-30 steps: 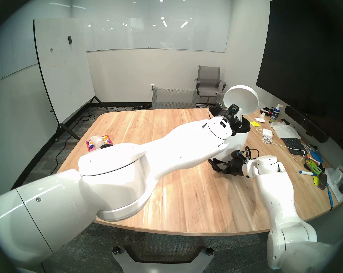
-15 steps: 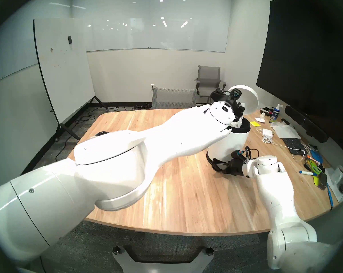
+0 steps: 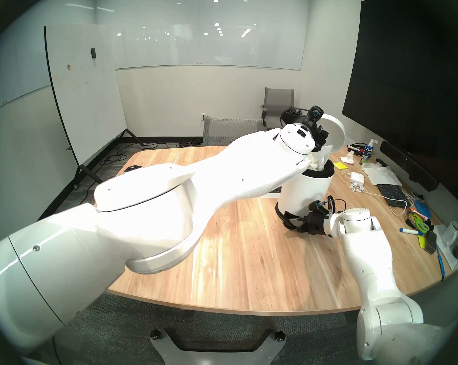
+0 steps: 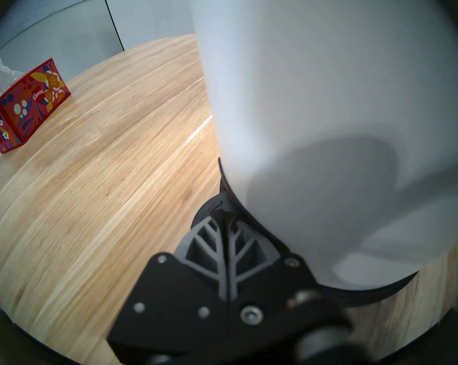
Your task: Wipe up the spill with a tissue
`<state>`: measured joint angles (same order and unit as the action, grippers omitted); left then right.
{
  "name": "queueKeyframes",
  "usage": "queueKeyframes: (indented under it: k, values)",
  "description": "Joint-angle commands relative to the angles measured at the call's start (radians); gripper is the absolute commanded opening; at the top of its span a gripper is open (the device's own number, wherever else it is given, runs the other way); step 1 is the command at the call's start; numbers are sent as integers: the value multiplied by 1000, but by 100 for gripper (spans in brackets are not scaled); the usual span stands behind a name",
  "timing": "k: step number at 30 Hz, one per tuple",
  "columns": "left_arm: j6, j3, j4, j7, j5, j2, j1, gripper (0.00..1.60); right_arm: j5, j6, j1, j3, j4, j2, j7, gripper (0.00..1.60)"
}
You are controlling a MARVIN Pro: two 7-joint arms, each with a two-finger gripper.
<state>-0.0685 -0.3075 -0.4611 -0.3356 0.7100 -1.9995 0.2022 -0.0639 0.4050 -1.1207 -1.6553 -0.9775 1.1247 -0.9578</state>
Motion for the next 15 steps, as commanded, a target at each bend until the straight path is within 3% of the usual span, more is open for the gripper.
queueKeyframes:
  k: [1, 9, 15]
  values:
    - [17, -24, 22, -7, 9, -8, -57, 160, -12, 5, -27, 5, 18, -8, 7, 0]
    - [80, -44, 68, -33, 22, -8, -65, 160, -17, 6, -30, 8, 19, -10, 12, 0]
    - [209, -42, 50, -128, -17, -7, -46, 160, -24, 10, -32, 13, 18, -12, 21, 0]
